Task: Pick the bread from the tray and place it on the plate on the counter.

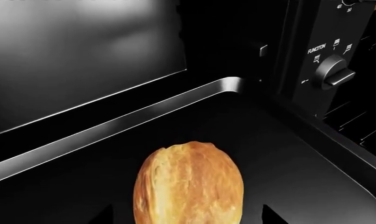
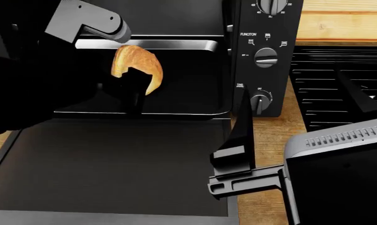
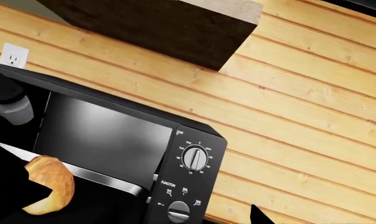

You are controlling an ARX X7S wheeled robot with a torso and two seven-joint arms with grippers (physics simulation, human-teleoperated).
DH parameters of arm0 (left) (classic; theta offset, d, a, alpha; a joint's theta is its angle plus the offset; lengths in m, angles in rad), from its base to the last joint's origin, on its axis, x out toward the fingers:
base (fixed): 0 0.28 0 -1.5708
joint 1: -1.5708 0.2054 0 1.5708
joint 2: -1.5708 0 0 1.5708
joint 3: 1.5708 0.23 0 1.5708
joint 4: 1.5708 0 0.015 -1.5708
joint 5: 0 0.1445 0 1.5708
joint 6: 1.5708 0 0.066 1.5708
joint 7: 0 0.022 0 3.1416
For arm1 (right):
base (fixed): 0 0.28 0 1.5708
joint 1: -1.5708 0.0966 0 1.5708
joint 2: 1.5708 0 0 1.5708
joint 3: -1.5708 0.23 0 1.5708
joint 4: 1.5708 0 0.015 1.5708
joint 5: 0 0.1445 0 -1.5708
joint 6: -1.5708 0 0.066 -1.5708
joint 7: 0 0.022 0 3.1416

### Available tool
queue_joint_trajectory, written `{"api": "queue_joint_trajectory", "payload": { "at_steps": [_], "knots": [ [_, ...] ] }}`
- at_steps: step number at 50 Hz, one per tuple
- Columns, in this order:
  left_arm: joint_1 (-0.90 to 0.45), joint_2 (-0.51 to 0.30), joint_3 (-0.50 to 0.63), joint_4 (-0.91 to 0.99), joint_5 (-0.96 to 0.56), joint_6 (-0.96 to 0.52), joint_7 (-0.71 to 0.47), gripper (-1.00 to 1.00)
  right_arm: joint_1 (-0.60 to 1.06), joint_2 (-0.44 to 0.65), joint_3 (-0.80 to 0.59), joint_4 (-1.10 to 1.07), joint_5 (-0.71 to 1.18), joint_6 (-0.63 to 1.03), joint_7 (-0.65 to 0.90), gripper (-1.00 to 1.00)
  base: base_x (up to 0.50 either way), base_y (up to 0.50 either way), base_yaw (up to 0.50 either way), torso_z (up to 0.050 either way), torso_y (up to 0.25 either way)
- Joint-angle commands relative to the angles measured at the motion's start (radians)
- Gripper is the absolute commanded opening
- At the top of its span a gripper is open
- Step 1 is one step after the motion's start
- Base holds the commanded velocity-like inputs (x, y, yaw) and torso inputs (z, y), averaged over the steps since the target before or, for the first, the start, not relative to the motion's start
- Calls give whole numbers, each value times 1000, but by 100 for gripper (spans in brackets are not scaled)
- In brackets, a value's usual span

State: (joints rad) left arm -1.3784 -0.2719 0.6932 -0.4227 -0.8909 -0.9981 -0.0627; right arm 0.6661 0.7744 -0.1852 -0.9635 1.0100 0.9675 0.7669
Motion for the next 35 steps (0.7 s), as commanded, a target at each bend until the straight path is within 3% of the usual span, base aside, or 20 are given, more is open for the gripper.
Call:
{"api": "queue_joint_trajectory", "payload": {
  "at_steps": [1, 8, 9, 25, 35],
  "knots": [
    [-12, 42, 15, -77, 46, 49, 75, 100, -6, -10, 18, 12, -29, -16, -19, 100, 0, 0, 0, 0, 0],
    [-9, 44, 32, -81, 65, 80, 91, 100, -10, -8, 17, 11, -27, -20, -14, 100, 0, 0, 0, 0, 0],
    [-6, 42, 29, -76, 62, 79, 86, -100, -11, -8, 17, 12, -27, -22, -15, 100, 0, 0, 0, 0, 0],
    [34, -21, 7, 84, 23, 31, 16, -100, -9, -7, 3, 21, -33, -30, -15, 100, 0, 0, 0, 0, 0],
    [58, -144, -133, 428, -141, -125, -181, -100, -31, -3, 4, 18, -42, -52, -19, 100, 0, 0, 0, 0, 0]
  ]
}}
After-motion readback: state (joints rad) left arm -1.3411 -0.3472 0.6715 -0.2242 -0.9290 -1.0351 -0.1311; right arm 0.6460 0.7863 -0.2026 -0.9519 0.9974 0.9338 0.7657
